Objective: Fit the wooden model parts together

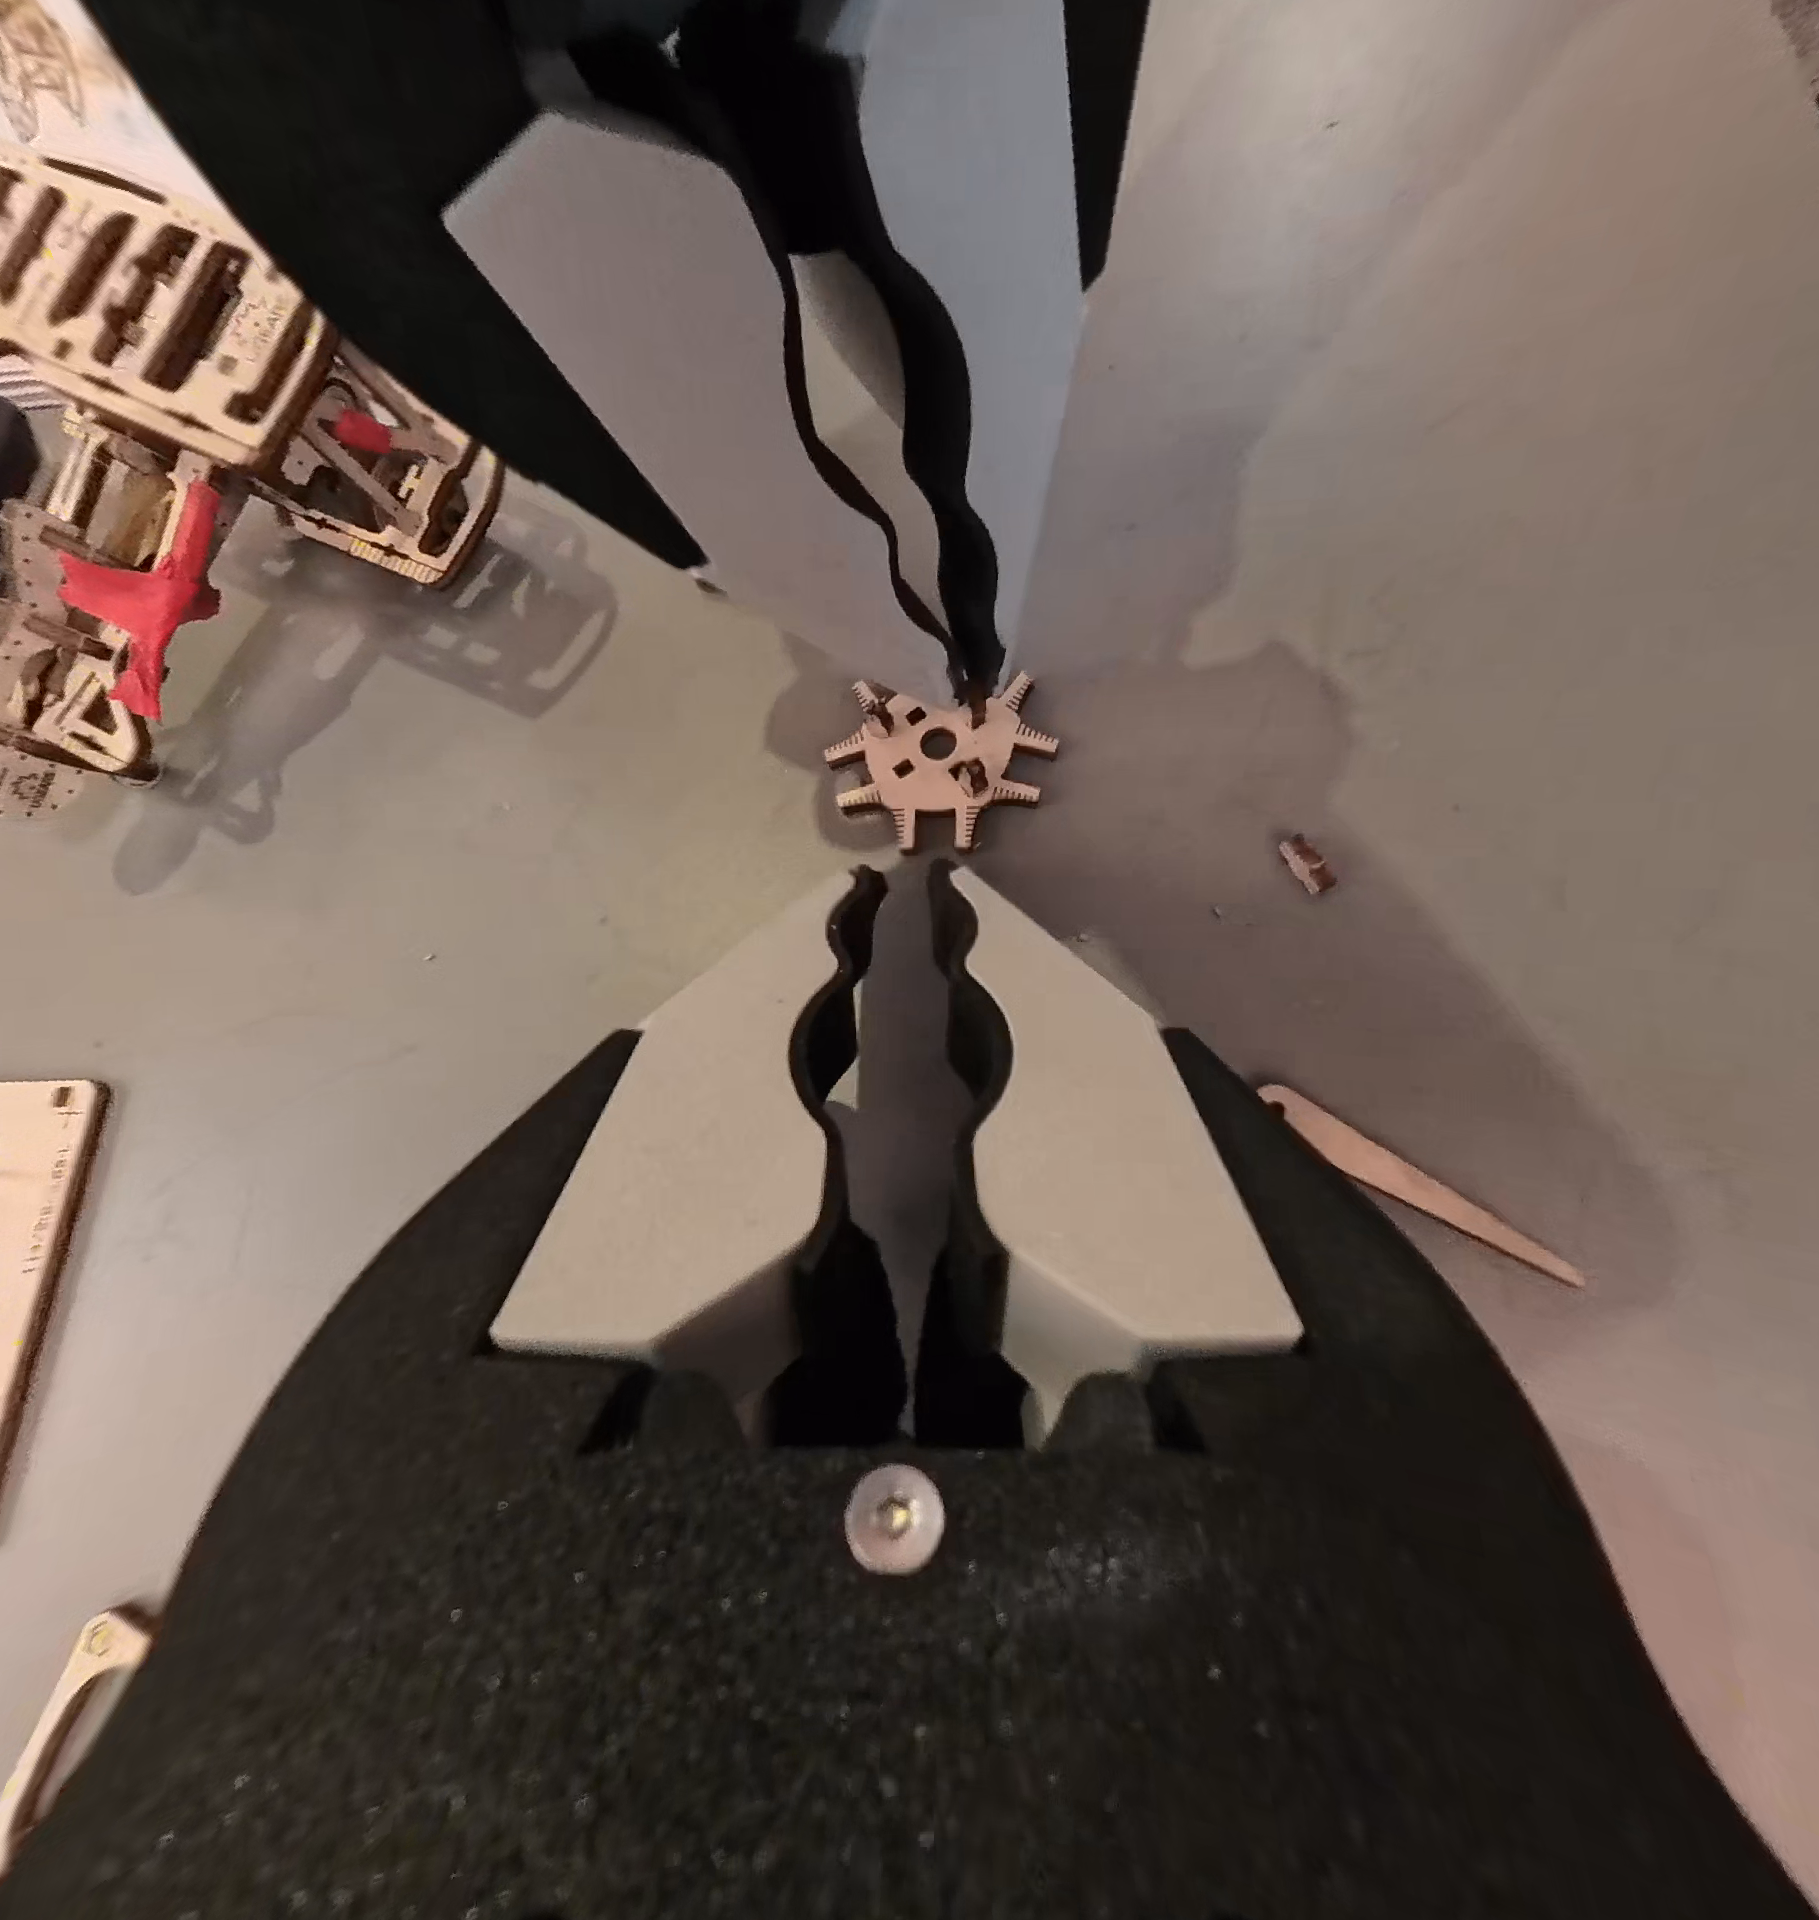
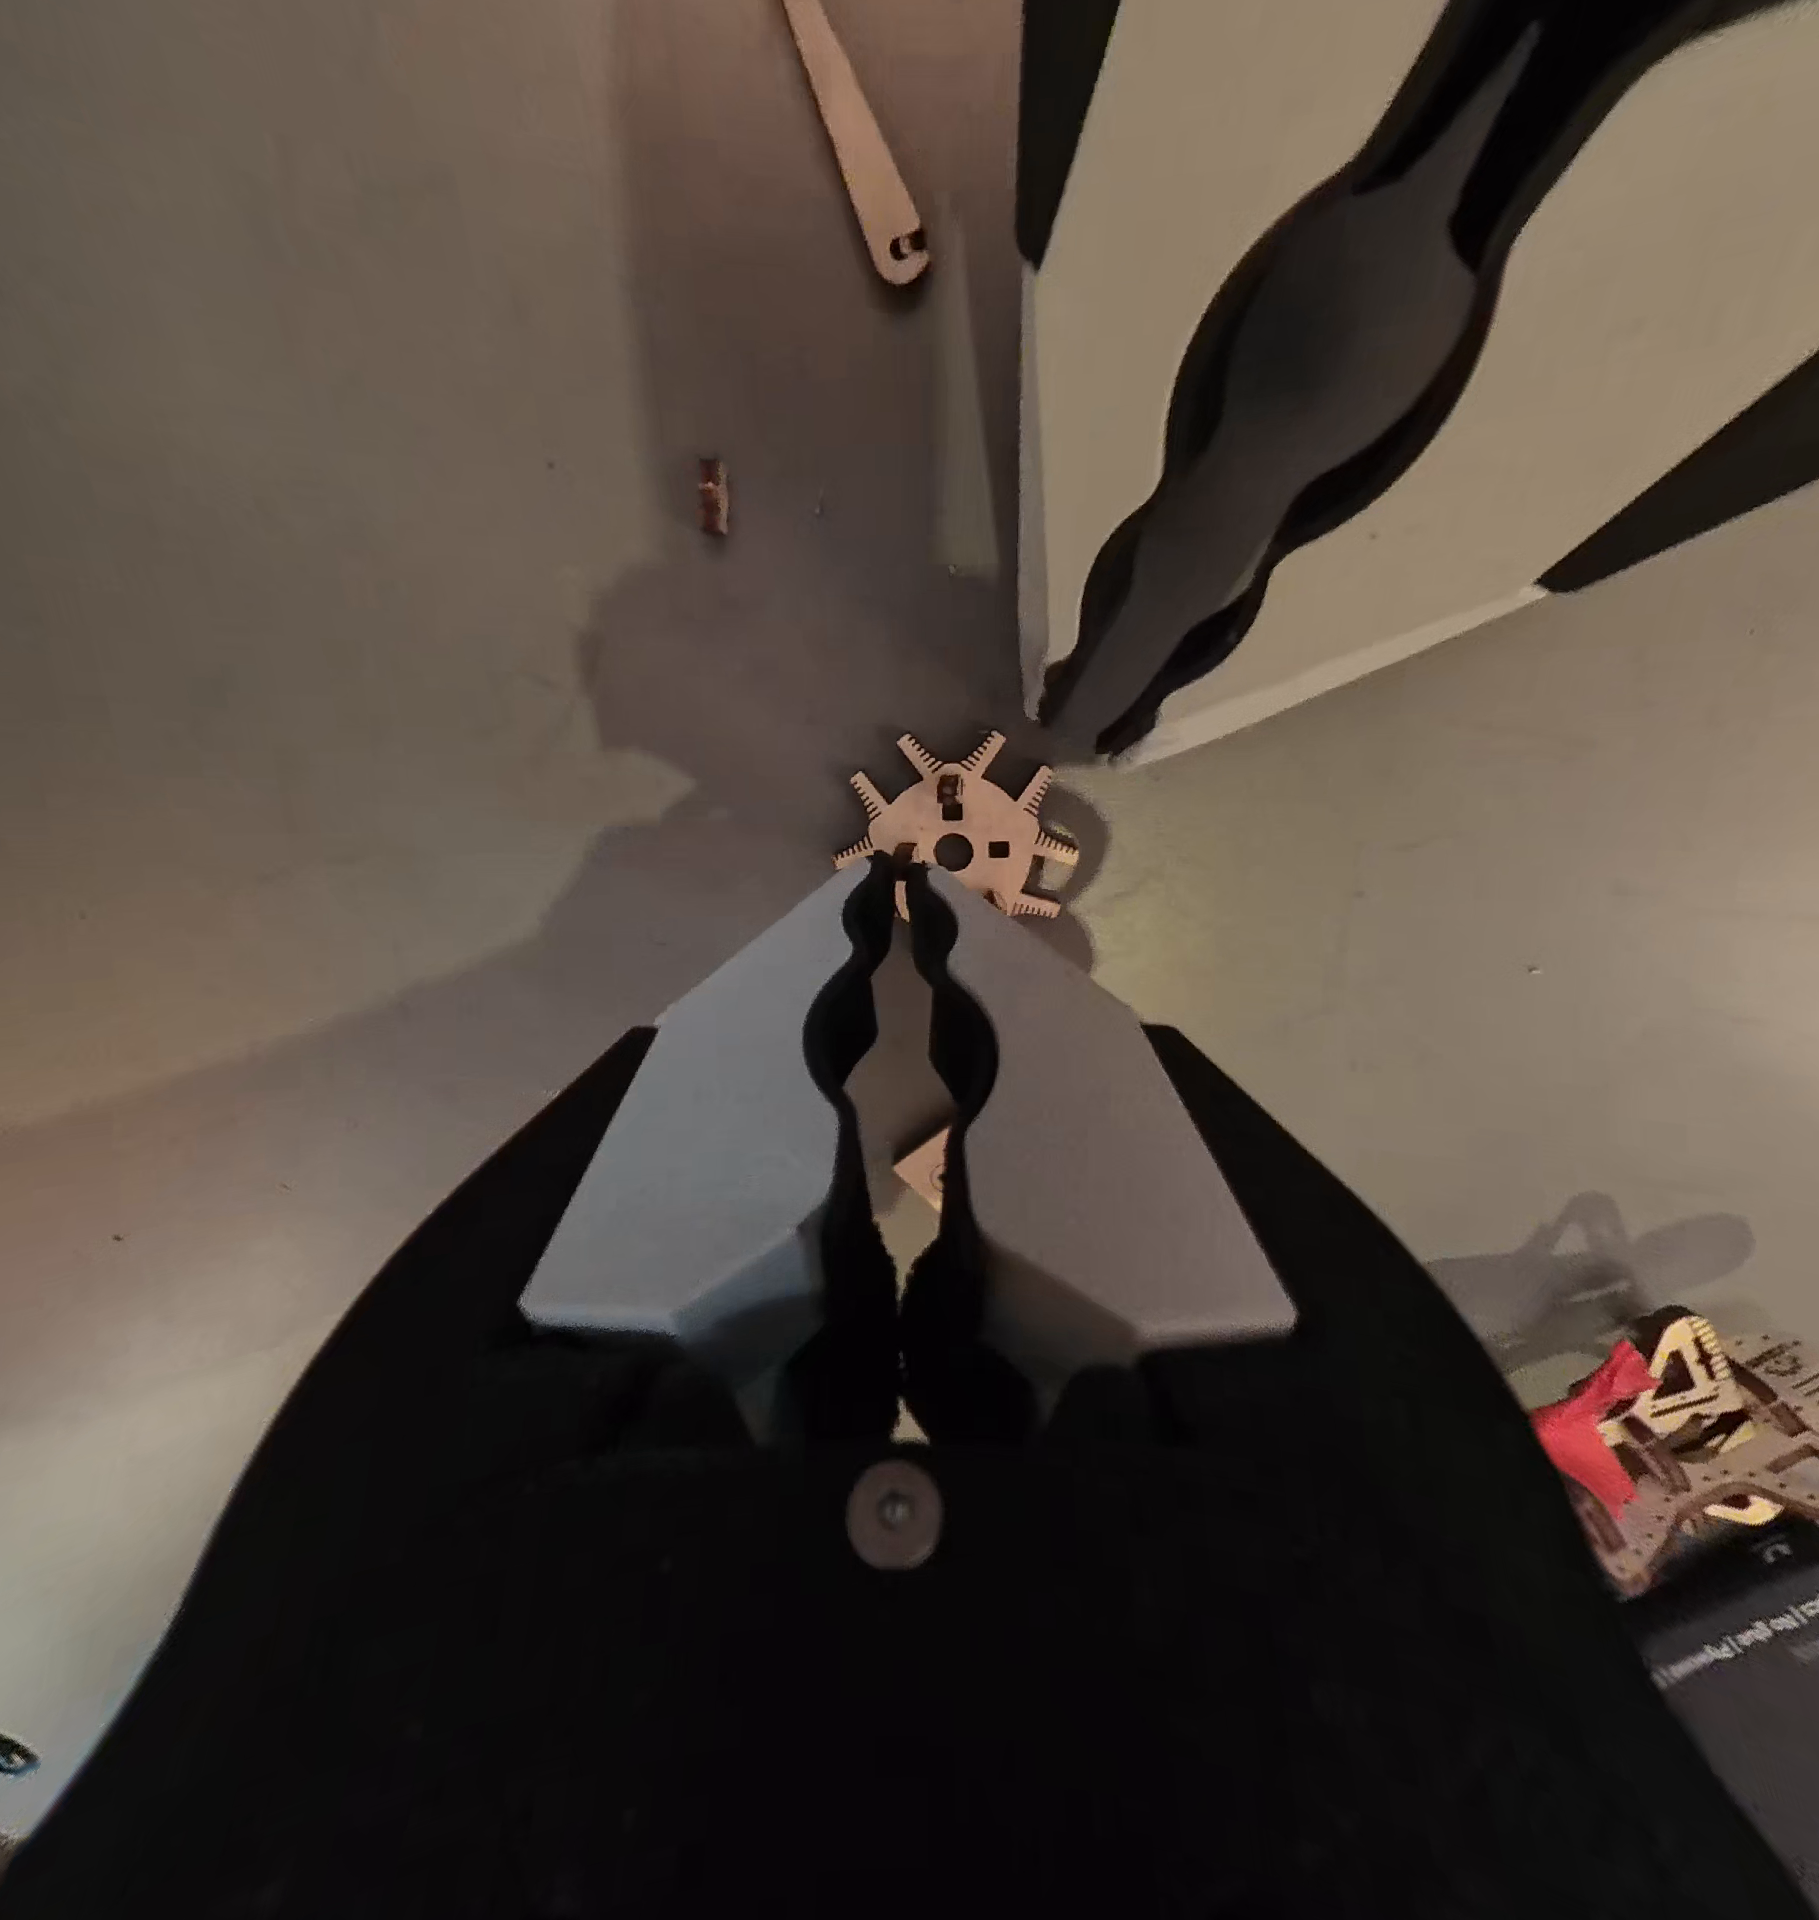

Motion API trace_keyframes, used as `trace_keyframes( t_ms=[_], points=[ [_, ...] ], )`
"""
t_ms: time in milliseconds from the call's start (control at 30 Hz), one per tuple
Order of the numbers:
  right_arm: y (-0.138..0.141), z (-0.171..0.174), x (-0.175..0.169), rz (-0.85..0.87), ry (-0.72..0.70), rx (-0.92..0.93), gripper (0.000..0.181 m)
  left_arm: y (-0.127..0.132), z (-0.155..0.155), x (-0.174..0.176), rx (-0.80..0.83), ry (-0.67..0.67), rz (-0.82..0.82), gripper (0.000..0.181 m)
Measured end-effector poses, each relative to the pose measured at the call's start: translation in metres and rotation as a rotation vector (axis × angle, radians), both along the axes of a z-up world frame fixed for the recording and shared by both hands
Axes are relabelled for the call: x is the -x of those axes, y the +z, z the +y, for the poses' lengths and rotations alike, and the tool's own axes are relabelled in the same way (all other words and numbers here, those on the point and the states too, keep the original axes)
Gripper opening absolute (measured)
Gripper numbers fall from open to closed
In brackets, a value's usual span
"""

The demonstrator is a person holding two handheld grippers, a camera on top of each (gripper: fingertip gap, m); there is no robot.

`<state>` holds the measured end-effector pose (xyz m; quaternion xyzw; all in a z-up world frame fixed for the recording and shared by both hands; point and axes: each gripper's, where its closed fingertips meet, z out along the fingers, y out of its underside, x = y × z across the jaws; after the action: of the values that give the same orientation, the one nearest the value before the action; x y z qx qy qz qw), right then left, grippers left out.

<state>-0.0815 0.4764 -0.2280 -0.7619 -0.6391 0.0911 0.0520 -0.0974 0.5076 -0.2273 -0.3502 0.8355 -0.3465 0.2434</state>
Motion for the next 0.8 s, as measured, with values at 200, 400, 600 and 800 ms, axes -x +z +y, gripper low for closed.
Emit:
trace_keyframes(
  t_ms=[200,400,600,800],
  points=[
    [0.0,0.002,0.005,-0.003,0.029,-0.027,0.002,0.001,-0.001,0.002,0.063,-0.002,0.045,0.007],
    [-0.001,0.002,0.004,-0.082,0.061,0.008,0.002,0.048,0.046,-0.001,0.39,0.159,-0.084,0.002],
    [-0.001,0.001,0.004,-0.155,0.039,0.069,0.002,0.062,0.064,-0.013,0.43,0.258,-0.178,0.0],
    [-0.001,0.003,0.005,-0.165,0.026,0.034,0.002,0.05,0.048,-0.009,0.355,0.198,-0.134,0.0]
  ],
)
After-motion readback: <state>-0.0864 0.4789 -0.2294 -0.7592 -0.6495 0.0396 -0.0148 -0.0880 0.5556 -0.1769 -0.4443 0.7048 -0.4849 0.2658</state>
